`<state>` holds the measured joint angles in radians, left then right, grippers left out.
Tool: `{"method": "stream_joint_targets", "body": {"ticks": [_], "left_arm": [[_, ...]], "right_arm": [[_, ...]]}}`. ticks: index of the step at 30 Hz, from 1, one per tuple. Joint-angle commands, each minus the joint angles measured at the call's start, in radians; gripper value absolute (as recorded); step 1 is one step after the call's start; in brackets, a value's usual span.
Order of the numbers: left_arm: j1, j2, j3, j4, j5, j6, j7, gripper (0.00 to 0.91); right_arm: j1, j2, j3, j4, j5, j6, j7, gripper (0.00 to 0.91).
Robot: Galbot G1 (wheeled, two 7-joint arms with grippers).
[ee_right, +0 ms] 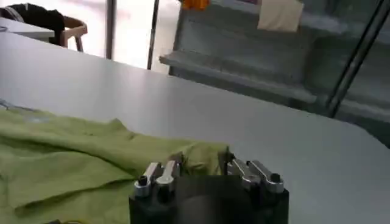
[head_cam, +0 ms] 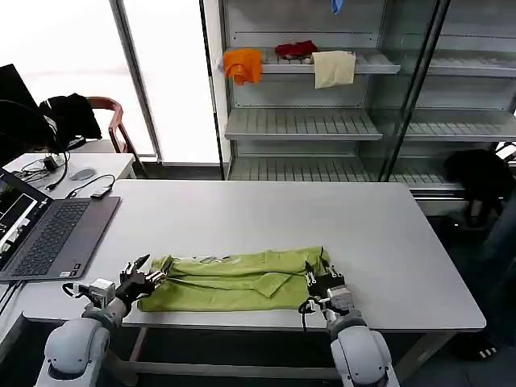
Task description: Fold and organize the clothes.
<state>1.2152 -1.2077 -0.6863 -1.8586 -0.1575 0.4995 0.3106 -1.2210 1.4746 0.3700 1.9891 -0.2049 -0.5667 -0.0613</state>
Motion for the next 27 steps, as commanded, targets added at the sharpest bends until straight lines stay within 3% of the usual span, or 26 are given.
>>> {"method": "stream_joint_targets", "body": {"ticks": [1, 5, 8, 11, 15, 27], "left_arm": [[0.022, -0.014, -0.007, -0.037, -0.052, -0.006, -0.014, 0.907], [0.046, -0.039, -0.009, -0.055, -0.095, -0.016, -0.09, 0.907], [0.072, -0.073, -0.001, -0.063, -0.099, -0.045, -0.189, 0.907], [0.097, -0.107, 0.012, -0.07, -0.117, -0.07, -0.235, 0.907], [0.089, -0.151, 0.034, -0.051, -0.144, -0.1, -0.338, 0.907], [0.097, -0.2, 0.055, -0.013, -0.097, -0.163, -0.403, 0.907]], "right_arm": [[-0.01, -0.009, 0.037, 0.016, -0.063, 0.003, -0.009, 0.907], [-0.014, -0.013, 0.067, 0.03, -0.044, 0.005, -0.019, 0.907], [-0.01, -0.021, 0.087, 0.052, 0.048, 0.018, -0.006, 0.907], [0.004, -0.03, 0.127, 0.102, 0.298, 0.021, -0.01, 0.907], [0.03, -0.047, 0.171, 0.162, 0.463, 0.001, -0.018, 0.907], [0.042, -0.078, 0.185, 0.171, 0.472, -0.009, -0.019, 0.907]]}}
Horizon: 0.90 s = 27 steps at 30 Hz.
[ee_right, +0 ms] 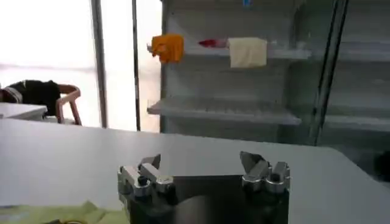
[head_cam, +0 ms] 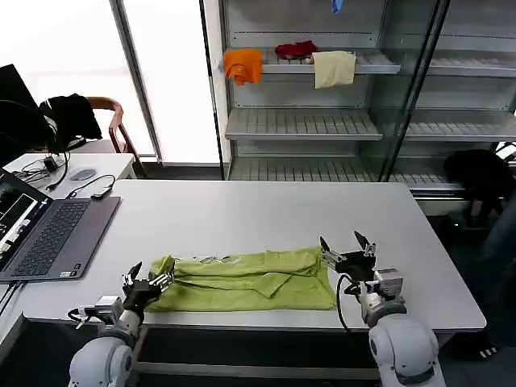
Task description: Fold and organize the clothes.
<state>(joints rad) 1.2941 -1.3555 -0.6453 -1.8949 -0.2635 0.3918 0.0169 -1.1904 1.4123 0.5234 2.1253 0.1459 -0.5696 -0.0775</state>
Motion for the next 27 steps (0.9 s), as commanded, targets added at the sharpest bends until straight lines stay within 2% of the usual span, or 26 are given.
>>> {"method": "stream_joint_targets", "body": {"ticks": [1, 6, 7, 10, 11, 13, 14, 16, 27], "left_arm": [[0.02, -0.051, 0.013, 0.025, 0.008, -0.058, -0.109, 0.907], [0.034, -0.05, 0.008, 0.024, 0.008, -0.059, -0.1, 0.907], [0.036, -0.05, 0.008, 0.023, 0.008, -0.059, -0.099, 0.867], [0.041, -0.052, 0.013, 0.019, 0.008, -0.054, -0.091, 0.464], [0.041, -0.052, 0.016, 0.017, 0.008, -0.048, -0.088, 0.433], [0.043, -0.055, 0.019, 0.007, 0.006, -0.026, -0.074, 0.302], [0.046, -0.055, 0.022, 0.002, 0.004, -0.018, -0.07, 0.141], [0.047, -0.057, 0.029, -0.005, -0.004, 0.004, -0.067, 0.01], [0.023, -0.07, 0.039, 0.01, -0.011, 0.066, -0.066, 0.01]], "right_arm": [[0.012, -0.015, 0.03, 0.033, 0.12, -0.006, -0.003, 0.907], [0.018, -0.011, 0.017, 0.026, 0.116, -0.005, -0.001, 0.907], [0.02, -0.011, 0.015, 0.025, 0.114, -0.005, -0.001, 0.907], [0.022, -0.006, 0.009, 0.022, 0.112, -0.006, 0.001, 0.907], [0.022, -0.004, 0.008, 0.022, 0.111, -0.005, 0.002, 0.907], [0.022, 0.0, 0.005, 0.02, 0.107, -0.005, 0.005, 0.907], [0.019, 0.003, 0.002, 0.019, 0.103, -0.002, 0.008, 0.907], [0.01, 0.011, -0.002, 0.019, 0.095, 0.003, 0.008, 0.907], [0.001, 0.015, 0.012, 0.031, 0.092, 0.013, 0.019, 0.907]]}}
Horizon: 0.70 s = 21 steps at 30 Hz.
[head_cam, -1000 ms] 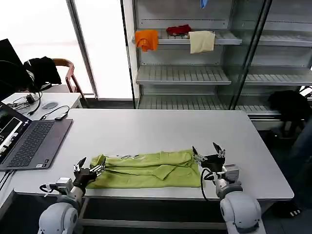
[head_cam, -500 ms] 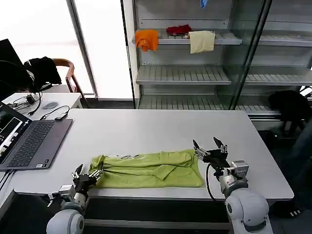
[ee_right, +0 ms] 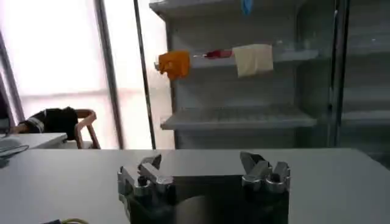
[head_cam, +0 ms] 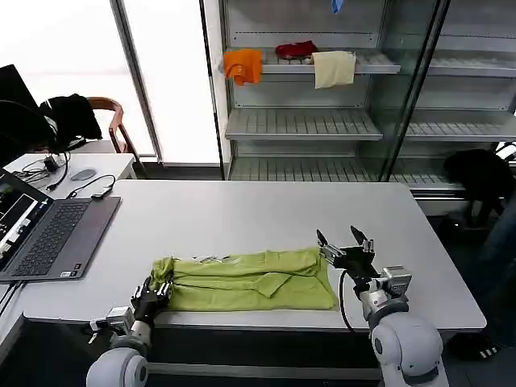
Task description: Fold and organize the clothes.
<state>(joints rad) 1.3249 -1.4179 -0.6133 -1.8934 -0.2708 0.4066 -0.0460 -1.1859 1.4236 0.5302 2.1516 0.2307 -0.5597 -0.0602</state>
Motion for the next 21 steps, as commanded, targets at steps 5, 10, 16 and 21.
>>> {"method": "stream_joint_targets", "body": {"ticks": [5, 10, 16, 21], "left_arm": [[-0.011, -0.008, 0.008, 0.013, -0.001, 0.055, 0.001, 0.0], [-0.011, 0.001, 0.006, 0.021, 0.035, 0.037, 0.019, 0.0], [-0.016, 0.048, -0.073, 0.019, 0.291, -0.055, 0.11, 0.0], [-0.058, 0.141, -0.198, -0.002, 0.296, -0.052, 0.188, 0.0]], "right_arm": [[-0.007, 0.004, 0.009, 0.005, 0.007, 0.005, 0.004, 0.907], [-0.007, 0.003, 0.009, 0.006, 0.008, 0.005, 0.008, 0.907], [-0.01, -0.009, 0.011, 0.021, 0.015, -0.006, 0.02, 0.907], [-0.013, -0.03, 0.011, 0.021, 0.015, -0.011, 0.021, 0.907]]}}
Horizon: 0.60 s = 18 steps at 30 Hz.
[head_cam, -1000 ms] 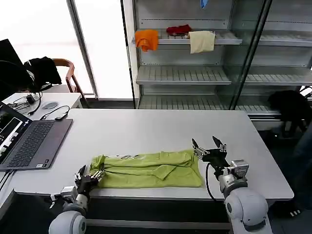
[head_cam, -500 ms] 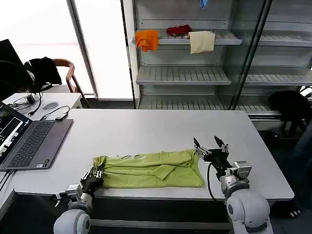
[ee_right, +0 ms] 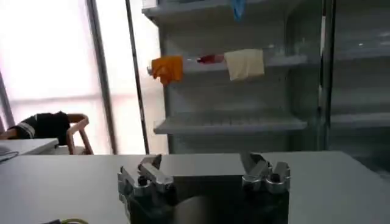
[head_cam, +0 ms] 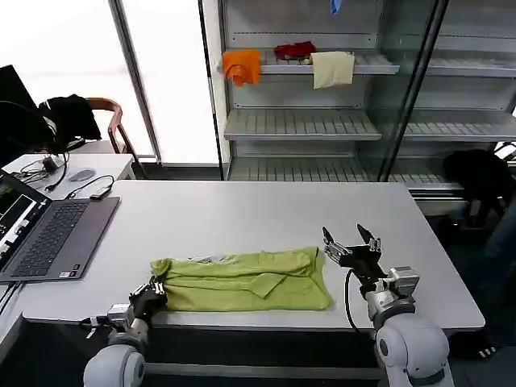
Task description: Fold and organize the clothes.
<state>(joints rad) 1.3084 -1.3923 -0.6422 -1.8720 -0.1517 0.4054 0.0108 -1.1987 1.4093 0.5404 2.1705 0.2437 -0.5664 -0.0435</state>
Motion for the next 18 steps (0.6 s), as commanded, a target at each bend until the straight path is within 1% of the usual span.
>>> {"method": "stream_joint_targets", "body": {"ticks": [1, 2, 4, 6, 9, 14, 18], "left_arm": [[-0.051, 0.133, -0.194, -0.02, 0.172, -0.045, 0.16, 0.0], [-0.067, 0.174, -0.215, -0.012, 0.173, -0.044, 0.176, 0.0], [-0.083, 0.218, -0.244, 0.002, 0.175, -0.045, 0.207, 0.0], [-0.099, 0.285, -0.278, 0.02, 0.181, -0.046, 0.246, 0.0], [-0.116, 0.355, -0.31, 0.042, 0.19, -0.044, 0.293, 0.0], [-0.148, 0.418, -0.336, 0.039, 0.191, -0.021, 0.351, 0.0], [-0.158, 0.41, -0.327, -0.012, 0.177, -0.004, 0.369, 0.0]], "right_arm": [[0.001, -0.018, 0.001, -0.002, 0.002, -0.004, 0.005, 0.907], [0.001, -0.02, 0.001, -0.005, 0.003, -0.004, 0.006, 0.907], [0.002, -0.021, 0.001, -0.009, 0.002, -0.004, 0.007, 0.907], [0.001, -0.019, 0.001, -0.014, 0.002, -0.004, 0.006, 0.907], [-0.001, -0.016, 0.0, -0.02, 0.002, -0.003, 0.006, 0.907], [-0.007, -0.013, 0.004, -0.027, 0.0, -0.003, 0.005, 0.907], [-0.015, -0.016, 0.009, -0.028, -0.011, -0.005, 0.004, 0.907]]}}
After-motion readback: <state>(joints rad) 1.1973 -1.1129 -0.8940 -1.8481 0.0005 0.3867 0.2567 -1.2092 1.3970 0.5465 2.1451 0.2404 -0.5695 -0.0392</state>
